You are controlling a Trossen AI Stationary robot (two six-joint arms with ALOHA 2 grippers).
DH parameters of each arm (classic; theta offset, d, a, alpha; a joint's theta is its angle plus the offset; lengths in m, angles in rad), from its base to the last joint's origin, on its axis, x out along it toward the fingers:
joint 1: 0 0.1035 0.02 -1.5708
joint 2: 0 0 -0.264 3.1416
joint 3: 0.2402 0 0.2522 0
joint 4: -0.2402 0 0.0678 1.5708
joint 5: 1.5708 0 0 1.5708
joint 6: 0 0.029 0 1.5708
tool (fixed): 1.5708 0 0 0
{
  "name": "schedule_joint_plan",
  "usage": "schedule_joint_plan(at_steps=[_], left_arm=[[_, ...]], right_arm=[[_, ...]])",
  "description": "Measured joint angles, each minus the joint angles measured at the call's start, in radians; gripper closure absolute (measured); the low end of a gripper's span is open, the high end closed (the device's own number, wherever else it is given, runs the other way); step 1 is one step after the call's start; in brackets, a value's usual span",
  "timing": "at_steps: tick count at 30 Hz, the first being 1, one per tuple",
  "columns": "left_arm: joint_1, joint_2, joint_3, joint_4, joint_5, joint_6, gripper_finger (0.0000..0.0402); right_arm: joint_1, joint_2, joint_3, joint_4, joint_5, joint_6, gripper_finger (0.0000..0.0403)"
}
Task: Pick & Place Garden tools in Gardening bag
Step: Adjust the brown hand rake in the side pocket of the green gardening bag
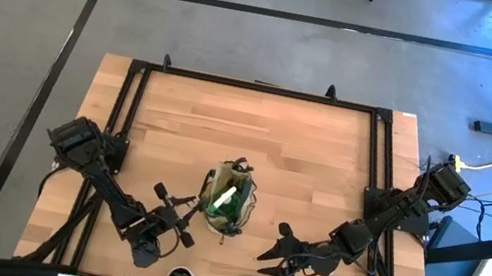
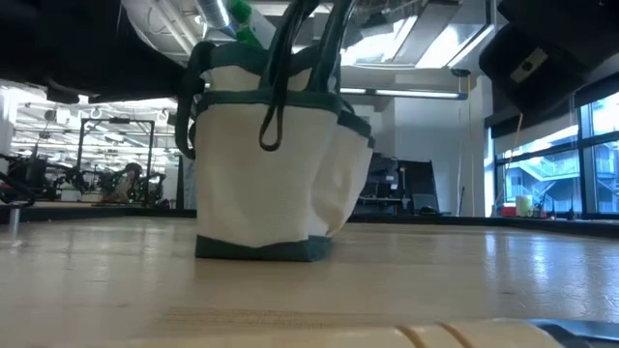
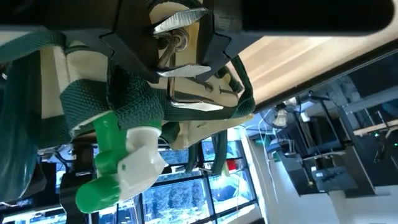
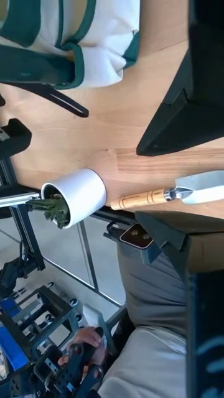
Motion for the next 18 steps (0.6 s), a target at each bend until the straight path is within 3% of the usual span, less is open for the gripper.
schedule_joint_plan(at_steps=[9, 18], left_arm=[[-0.031, -0.097, -0.002, -0.093, -0.001, -0.004, 0.0282], [0.006, -0.161, -0.002, -0.402, 0.081, -0.344, 0.0192]], right_arm=[[0.0, 0.0, 0.0, -0.002, 0.0, 0.0, 0.0247], [0.0, 0.0, 0.0, -0.002, -0.001, 0.008, 0.0247]])
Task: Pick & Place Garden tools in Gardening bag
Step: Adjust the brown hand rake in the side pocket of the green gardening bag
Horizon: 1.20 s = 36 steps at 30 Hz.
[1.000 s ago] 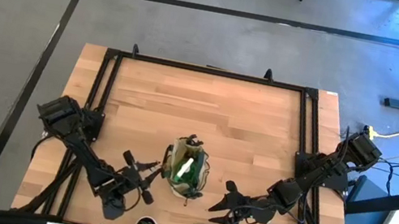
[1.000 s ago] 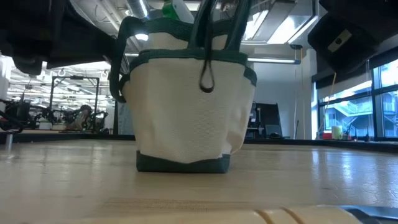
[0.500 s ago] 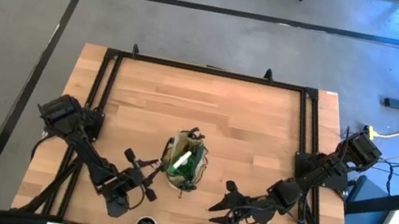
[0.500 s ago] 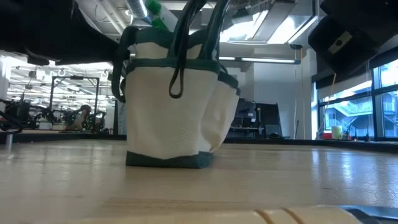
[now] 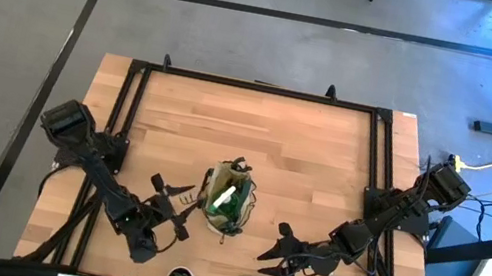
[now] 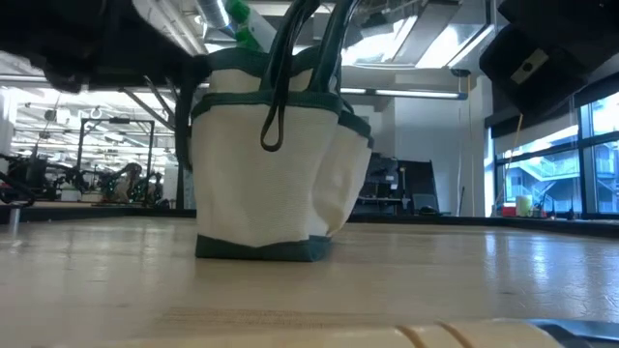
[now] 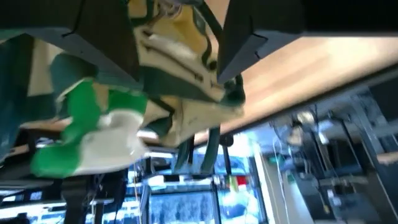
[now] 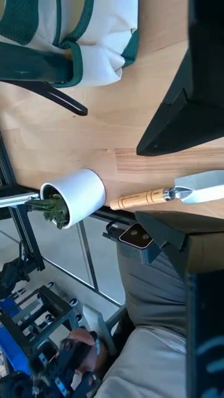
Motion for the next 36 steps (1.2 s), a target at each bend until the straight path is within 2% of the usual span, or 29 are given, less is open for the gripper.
schedule_joint_plan(at_steps=[3, 6, 11, 18, 23, 26, 30, 36], left_arm=[[0.011, 0.003, 0.0, -0.109, 0.022, -0.133, 0.0173], [-0.004, -0.001, 0.0, -0.171, -0.011, -0.201, 0.0164], [-0.035, -0.03, 0.0, -0.175, -0.07, -0.199, 0.0159], [-0.057, -0.096, 0.0, -0.176, -0.081, -0.15, 0.0159], [-0.127, -0.143, 0.0, -0.249, -0.082, -0.196, 0.0159], [-0.199, -0.144, -0.001, -0.322, -0.079, -0.305, 0.016], [-0.273, -0.112, -0.059, -0.329, -0.081, -0.504, 0.0161], [-0.288, 0.024, -0.167, -0.207, -0.083, -0.745, 0.0162]], right_arm=[[0.0, 0.0, 0.0, 0.0, 0.0, 0.0, 0.0247], [0.0, 0.0, 0.0, 0.0, 0.0, 0.0, 0.0247], [0.0, 0.0, 0.0, -0.004, 0.0, 0.001, 0.0247], [0.0, 0.0, 0.0, -0.007, 0.0, 0.003, 0.0247], [0.002, 0.0, 0.0, -0.007, -0.001, 0.003, 0.0247], [0.002, 0.0, 0.0, -0.013, -0.002, 0.003, 0.0247], [0.002, 0.0, 0.0, -0.027, -0.002, 0.003, 0.0247], [-0.002, 0.0, 0.0, -0.031, -0.002, 0.003, 0.0247]])
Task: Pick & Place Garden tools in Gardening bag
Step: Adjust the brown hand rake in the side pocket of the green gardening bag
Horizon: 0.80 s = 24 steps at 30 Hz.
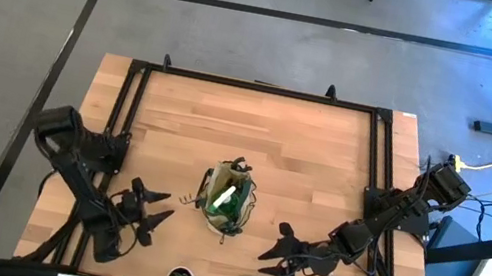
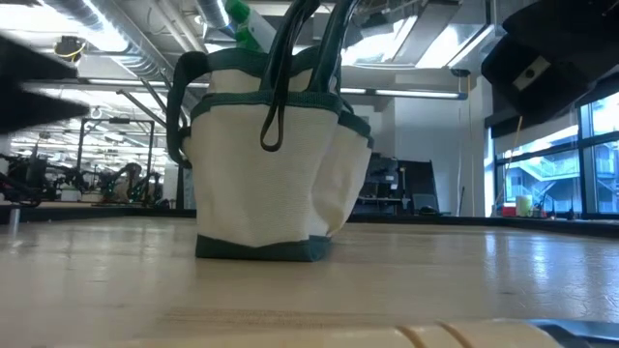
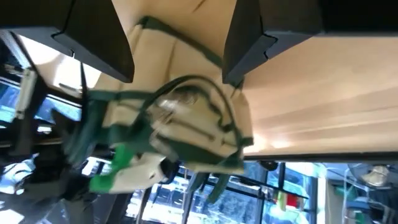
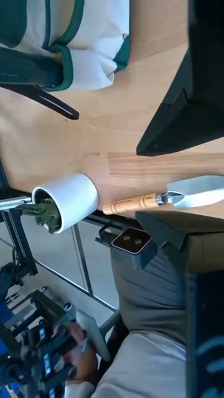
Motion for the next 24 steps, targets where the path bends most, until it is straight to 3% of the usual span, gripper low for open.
schedule_joint_plan(at_steps=[6, 18, 24], left_arm=[[0.048, 0.092, 0.016, 0.017, 0.0, -0.028, 0.0162], [0.148, 0.093, 0.045, 0.045, 0.004, 0.049, 0.0162], [0.152, 0.093, 0.045, 0.097, 0.076, 0.095, 0.0162]], right_arm=[[-0.004, 0.0, 0.0, 0.0, 0.003, 0.0, 0.0247], [-0.004, 0.0, 0.0, -0.015, 0.003, -0.009, 0.0247], [-0.004, 0.0, 0.0, -0.014, 0.003, -0.011, 0.0247]])
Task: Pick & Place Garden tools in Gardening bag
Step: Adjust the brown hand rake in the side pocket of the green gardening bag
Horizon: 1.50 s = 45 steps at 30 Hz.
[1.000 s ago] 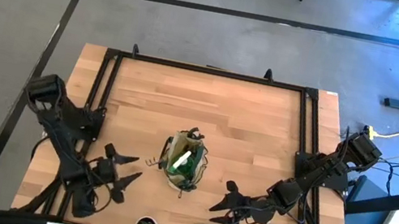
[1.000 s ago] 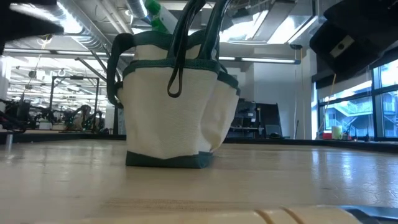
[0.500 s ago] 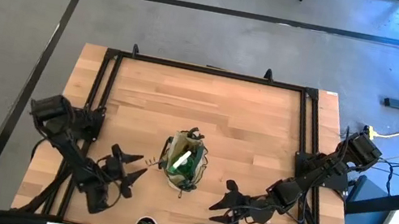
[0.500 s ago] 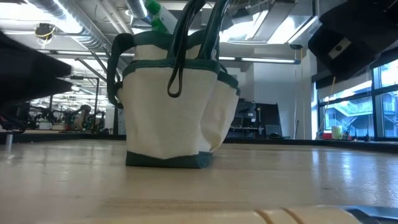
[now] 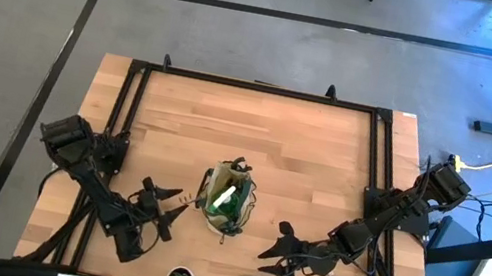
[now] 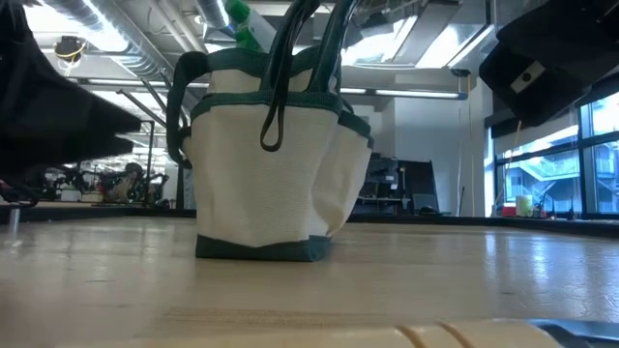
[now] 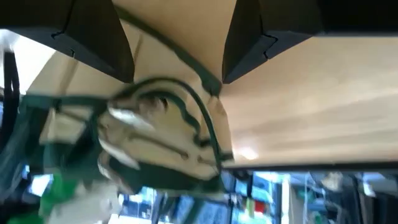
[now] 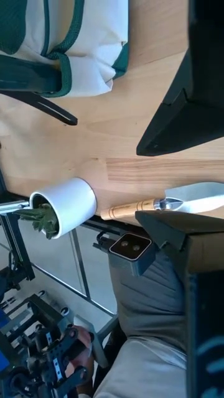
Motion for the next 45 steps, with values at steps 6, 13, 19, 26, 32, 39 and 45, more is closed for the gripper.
schedule_joint_plan(at_steps=[6, 13, 19, 26, 32, 39, 45], left_arm=[[0.001, 0.008, 0.0, 0.172, -0.014, 0.205, 0.0162], [0.049, 0.008, 0.0, 0.264, -0.006, 0.326, 0.0162], [0.086, 0.008, 0.0, 0.412, 0.027, 0.513, 0.0185], [0.097, 0.0, 0.0, 0.547, 0.016, 0.736, 0.0221], [0.111, -0.019, 0.0, 0.559, 0.002, 0.776, 0.0225], [0.164, -0.019, 0.0, 0.574, 0.098, 0.755, 0.0274], [0.164, -0.026, 0.0, 0.592, 0.113, 0.773, 0.0346]], right_arm=[[-0.001, 0.0, 0.0, 0.0, 0.0, 0.0, 0.0247], [-0.004, 0.0, 0.0, 0.001, 0.0, 0.0, 0.0247], [-0.004, 0.0, 0.0, 0.0, 0.0, 0.0, 0.0247], [-0.004, 0.0, 0.0, 0.001, 0.0, 0.0, 0.0247], [-0.004, 0.0, 0.0, 0.001, 0.0, 0.0, 0.0247], [-0.004, 0.0, 0.0, 0.001, 0.0, 0.0, 0.0247], [-0.004, 0.0, 0.0, 0.004, 0.0, 0.0, 0.0247]])
